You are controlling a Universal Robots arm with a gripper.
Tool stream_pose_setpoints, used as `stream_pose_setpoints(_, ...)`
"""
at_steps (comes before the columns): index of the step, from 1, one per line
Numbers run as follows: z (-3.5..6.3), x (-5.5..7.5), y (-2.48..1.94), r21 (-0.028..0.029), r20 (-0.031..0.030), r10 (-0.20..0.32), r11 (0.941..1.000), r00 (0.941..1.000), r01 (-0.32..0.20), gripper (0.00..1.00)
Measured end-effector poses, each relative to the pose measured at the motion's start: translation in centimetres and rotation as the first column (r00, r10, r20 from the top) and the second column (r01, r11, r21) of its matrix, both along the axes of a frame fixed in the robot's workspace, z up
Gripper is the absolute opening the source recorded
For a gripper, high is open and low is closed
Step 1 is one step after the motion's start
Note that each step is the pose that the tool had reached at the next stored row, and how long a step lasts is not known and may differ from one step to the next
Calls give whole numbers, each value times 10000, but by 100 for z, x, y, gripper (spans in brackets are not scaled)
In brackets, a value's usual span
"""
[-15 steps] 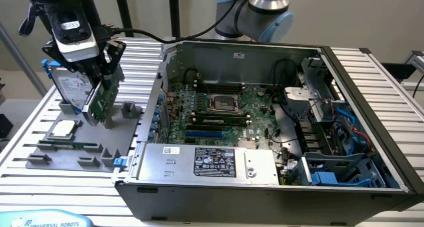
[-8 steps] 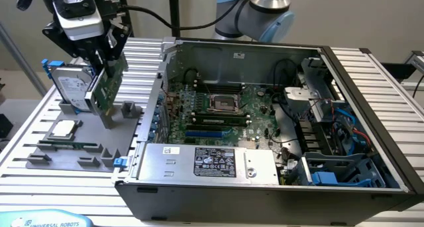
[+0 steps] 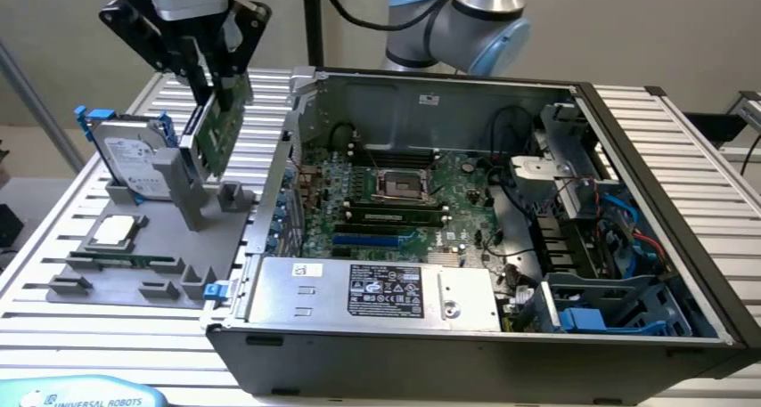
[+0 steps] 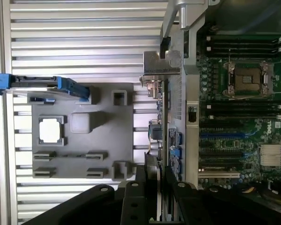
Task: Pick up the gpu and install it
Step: 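Pick up the gpu and move the gpu toward the slot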
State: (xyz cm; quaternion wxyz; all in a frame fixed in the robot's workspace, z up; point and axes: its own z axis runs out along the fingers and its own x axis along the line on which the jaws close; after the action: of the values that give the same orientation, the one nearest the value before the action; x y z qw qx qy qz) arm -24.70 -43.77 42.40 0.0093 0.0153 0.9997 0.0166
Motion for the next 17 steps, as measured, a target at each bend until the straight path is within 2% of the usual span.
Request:
stream_pose_setpoints(3, 91, 136, -1, 6, -14, -1, 10000, 10000, 1, 27)
stream_pose_setpoints(6, 131, 271, -1, 5, -27, -1, 10000, 10000, 1, 27)
stream_pose_setpoints(17, 143, 774, -1, 5, -39, 0, 10000, 10000, 0, 27)
